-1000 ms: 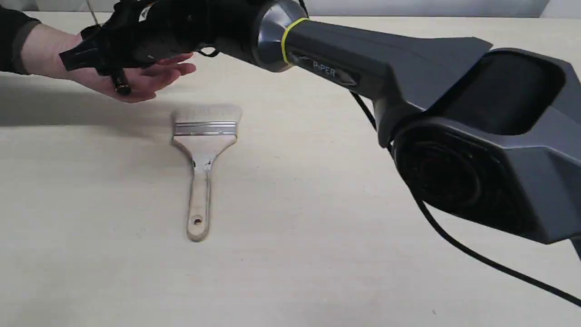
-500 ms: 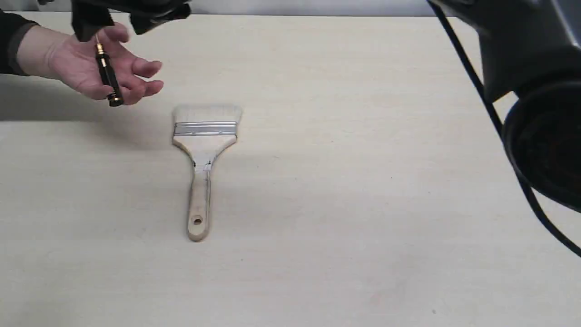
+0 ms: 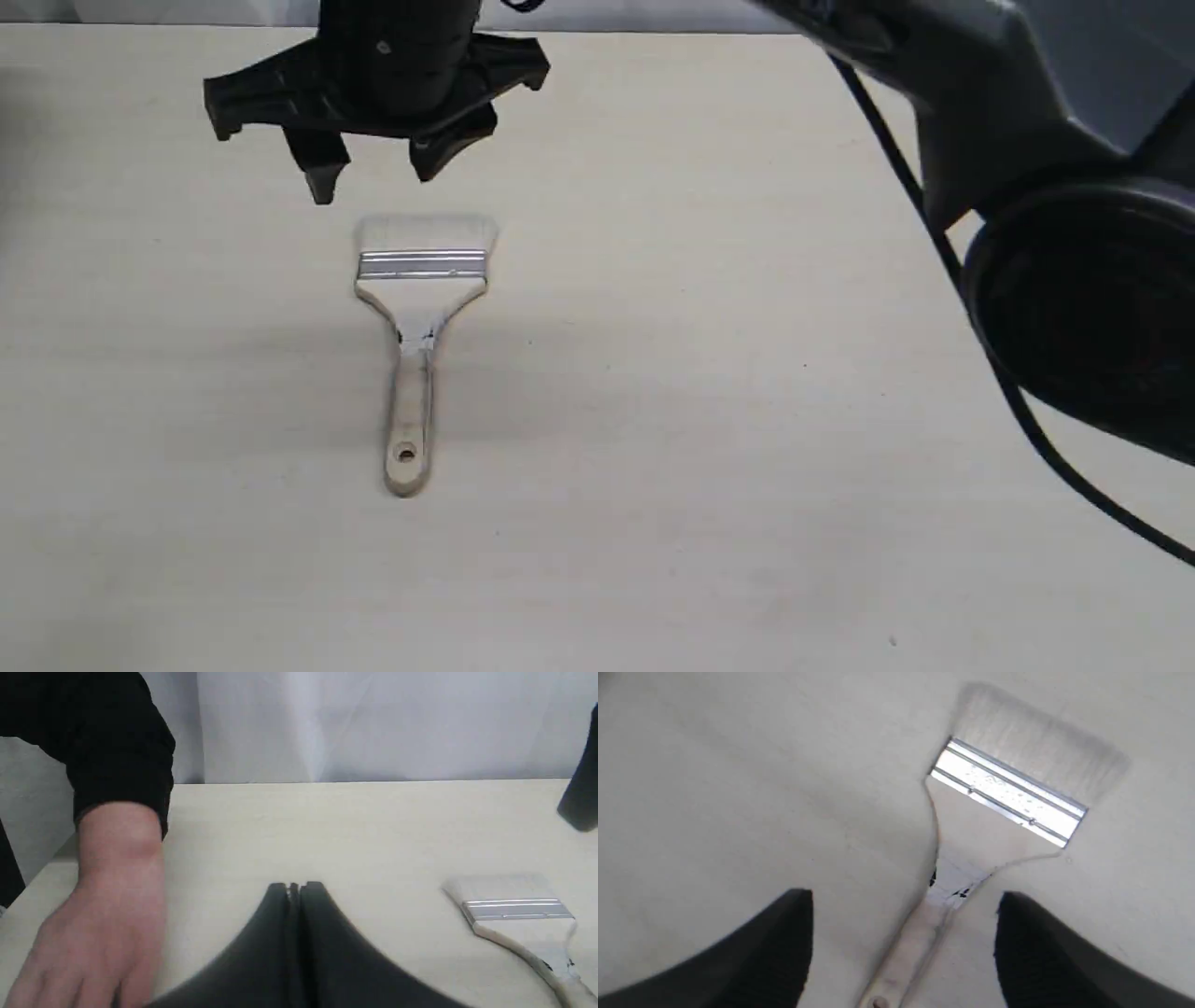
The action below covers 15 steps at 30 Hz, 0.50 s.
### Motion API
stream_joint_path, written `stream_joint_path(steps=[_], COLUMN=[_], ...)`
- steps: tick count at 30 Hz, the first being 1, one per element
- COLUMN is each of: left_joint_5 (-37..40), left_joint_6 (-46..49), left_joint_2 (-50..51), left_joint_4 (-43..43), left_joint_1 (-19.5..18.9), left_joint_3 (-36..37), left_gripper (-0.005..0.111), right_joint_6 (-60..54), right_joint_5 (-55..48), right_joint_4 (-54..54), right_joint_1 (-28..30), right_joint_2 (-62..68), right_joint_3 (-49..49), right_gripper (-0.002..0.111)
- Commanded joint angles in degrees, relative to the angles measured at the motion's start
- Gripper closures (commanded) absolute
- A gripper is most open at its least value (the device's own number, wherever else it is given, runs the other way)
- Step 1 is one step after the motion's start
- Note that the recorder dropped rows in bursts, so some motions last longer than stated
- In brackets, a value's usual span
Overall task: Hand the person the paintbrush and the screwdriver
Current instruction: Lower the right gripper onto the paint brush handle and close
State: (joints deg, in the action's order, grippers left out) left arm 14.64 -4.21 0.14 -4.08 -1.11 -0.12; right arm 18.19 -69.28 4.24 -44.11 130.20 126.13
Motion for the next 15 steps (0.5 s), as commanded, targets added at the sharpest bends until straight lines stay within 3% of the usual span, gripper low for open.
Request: stream_joint_path(steps=[1,15], left_joint_5=[-0.3,-0.3], left_joint_6=[-0.1,-0.1], left_joint_2=[-0.1,-0.1], left_joint_4=[0.2,0.2], left_joint_1=[0.5,0.5], left_joint_3=[0.1,0.1], left_gripper=[0.107,0.107], right_joint_6=[0.9,3.8], right_joint_5=[-0.7,-0.7], right_joint_4=[-0.7,2.1], right_joint_1=[0.0,0.0], right_joint_2=[3.3,15.2], right_joint_3=[-0.4,-0.4], right_gripper=[0.048,0.048])
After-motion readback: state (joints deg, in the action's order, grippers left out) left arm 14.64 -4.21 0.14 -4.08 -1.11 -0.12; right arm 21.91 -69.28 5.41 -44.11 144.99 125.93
